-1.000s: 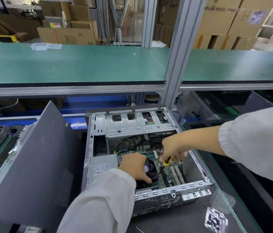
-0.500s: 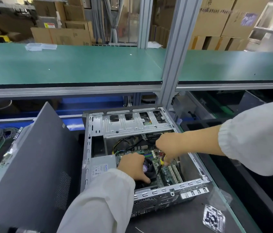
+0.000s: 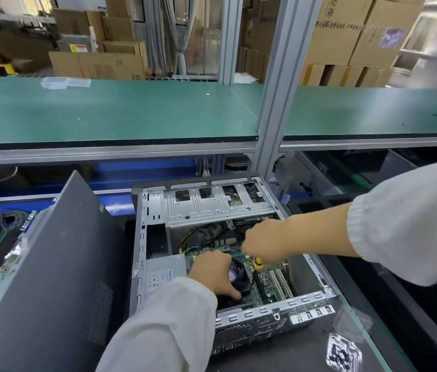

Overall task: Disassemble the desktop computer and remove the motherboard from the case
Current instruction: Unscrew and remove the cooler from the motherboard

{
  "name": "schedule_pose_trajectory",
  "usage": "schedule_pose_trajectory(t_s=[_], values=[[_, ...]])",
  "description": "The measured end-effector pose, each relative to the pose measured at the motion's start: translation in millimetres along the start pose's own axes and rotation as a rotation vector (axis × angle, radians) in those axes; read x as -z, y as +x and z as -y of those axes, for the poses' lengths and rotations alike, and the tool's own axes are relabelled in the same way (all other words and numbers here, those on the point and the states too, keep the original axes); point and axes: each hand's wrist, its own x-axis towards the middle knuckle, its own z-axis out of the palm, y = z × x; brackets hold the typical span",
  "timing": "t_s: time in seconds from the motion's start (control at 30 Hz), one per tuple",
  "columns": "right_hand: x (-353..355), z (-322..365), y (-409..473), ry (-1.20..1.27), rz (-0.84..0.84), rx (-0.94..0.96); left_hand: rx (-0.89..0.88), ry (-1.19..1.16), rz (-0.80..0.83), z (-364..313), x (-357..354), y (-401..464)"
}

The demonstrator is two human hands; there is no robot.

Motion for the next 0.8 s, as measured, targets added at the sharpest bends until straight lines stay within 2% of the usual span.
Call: schedule_pose_trajectory(t_s=[0.07, 0.1, 0.13, 0.17, 0.2, 0.23, 0.33, 0.37, 0.4, 0.43, 0.47, 0.53, 0.6, 0.63, 0.67, 0.7, 0.73, 0.8], values=[[8, -14, 10, 0.741, 0.305, -0.291, 0.002, 0.001, -0.001, 0, 0, -1], [9, -18, 14, 1.004, 0.460, -0.400, 0.003, 0.001, 0.004, 0, 0, -1], [8, -22, 18, 1.160, 0.565, -0.465, 0.004, 0.002, 0.009, 0, 0, -1], [5, -23, 20, 1.184, 0.607, -0.488, 0.003, 0.004, 0.013, -1, 0, -1], [3, -21, 20, 1.082, 0.598, -0.453, 0.002, 0.004, 0.016, -1, -1, 0], [0, -17, 16, 0.824, 0.513, -0.357, 0.002, 0.003, 0.019, -1, -1, 1], [-12, -2, 4, -0.358, -0.066, 0.134, 0.006, -0.012, 0.020, -1, -1, 2], [-15, 3, 1, -0.650, -0.203, 0.228, 0.009, -0.014, 0.019, -1, -1, 2], [-16, 6, -1, -0.782, -0.265, 0.289, 0.011, -0.013, 0.018, -1, -2, 2], [-18, 7, 0, -0.769, -0.256, 0.288, 0.012, -0.012, 0.020, -1, -2, 2], [-17, 6, 0, -0.609, -0.213, 0.230, 0.011, -0.011, 0.025, -1, -3, 2], [-10, -1, 4, -0.003, 0.016, -0.047, 0.008, -0.017, 0.031, 0, -2, 2], [-1, -14, 11, 0.670, 0.409, -0.347, 0.005, -0.029, 0.023, -1, -3, 2], [1, -21, 15, 0.917, 0.555, -0.431, 0.006, -0.038, 0.021, -1, -3, 1], [0, -25, 18, 1.030, 0.604, -0.464, 0.007, -0.044, 0.020, -1, -3, 2], [-3, -26, 18, 0.984, 0.577, -0.441, 0.008, -0.047, 0.019, -1, -3, 2], [-5, -21, 14, 0.781, 0.483, -0.358, 0.009, -0.045, 0.017, -1, -4, 2], [-12, -5, 1, 0.088, 0.112, -0.060, 0.008, -0.039, 0.014, -1, -4, 3]])
